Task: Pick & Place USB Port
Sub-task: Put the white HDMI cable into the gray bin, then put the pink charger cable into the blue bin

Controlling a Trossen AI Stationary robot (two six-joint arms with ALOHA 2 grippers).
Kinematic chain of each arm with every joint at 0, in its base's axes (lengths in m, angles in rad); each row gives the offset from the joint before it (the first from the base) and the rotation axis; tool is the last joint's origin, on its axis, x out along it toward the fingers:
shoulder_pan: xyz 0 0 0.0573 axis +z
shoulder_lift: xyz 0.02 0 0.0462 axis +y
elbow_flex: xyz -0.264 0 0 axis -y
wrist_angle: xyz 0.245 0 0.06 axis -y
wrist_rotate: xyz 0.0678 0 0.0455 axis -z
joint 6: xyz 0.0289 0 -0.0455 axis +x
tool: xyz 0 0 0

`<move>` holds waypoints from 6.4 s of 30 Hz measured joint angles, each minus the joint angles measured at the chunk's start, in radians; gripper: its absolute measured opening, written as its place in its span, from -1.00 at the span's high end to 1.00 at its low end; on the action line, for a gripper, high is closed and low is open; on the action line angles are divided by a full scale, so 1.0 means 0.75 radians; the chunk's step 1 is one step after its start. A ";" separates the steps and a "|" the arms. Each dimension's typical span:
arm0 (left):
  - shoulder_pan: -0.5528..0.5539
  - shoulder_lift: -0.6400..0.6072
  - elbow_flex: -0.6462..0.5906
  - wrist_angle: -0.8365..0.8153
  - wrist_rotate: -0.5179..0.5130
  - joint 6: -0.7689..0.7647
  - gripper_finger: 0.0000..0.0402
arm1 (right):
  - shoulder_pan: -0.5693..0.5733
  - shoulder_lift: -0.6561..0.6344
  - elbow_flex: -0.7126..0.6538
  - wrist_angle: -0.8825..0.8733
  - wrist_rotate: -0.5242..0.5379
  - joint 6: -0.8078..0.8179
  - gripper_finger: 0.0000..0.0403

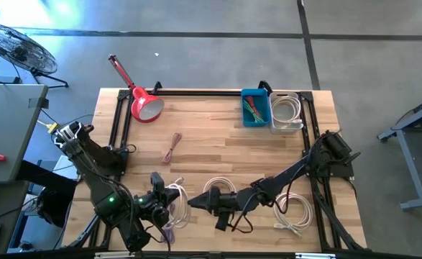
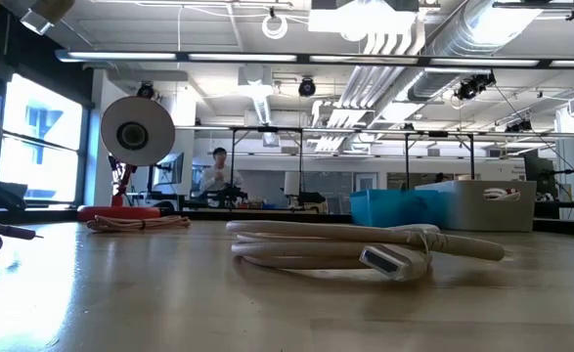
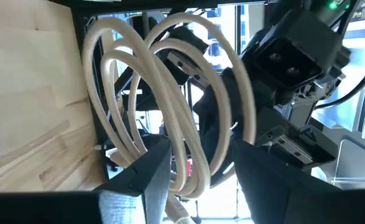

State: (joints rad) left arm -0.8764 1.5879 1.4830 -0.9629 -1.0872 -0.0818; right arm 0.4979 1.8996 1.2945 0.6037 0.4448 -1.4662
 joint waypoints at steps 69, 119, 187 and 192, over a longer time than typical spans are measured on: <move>0.031 -0.029 -0.097 -0.706 -0.139 -0.231 0.66 | -0.007 -0.114 -0.002 -0.591 1.175 0.624 0.83; 0.034 -0.028 -0.096 -0.799 0.098 -0.458 0.65 | -1.573 -1.026 -0.562 -2.034 0.135 2.401 0.83; 0.857 -0.079 -0.336 -0.802 0.431 -0.425 0.66 | -1.006 -1.114 -0.349 -1.918 -0.240 2.378 0.12; 0.867 -0.079 -0.336 -0.762 0.415 -0.443 0.66 | -0.859 -1.114 -0.350 -1.848 -0.141 2.406 0.12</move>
State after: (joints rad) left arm -0.2262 1.5288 1.2308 -1.5344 -0.7757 -0.4139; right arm -0.1460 1.0641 1.0321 -0.7823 0.3392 0.3380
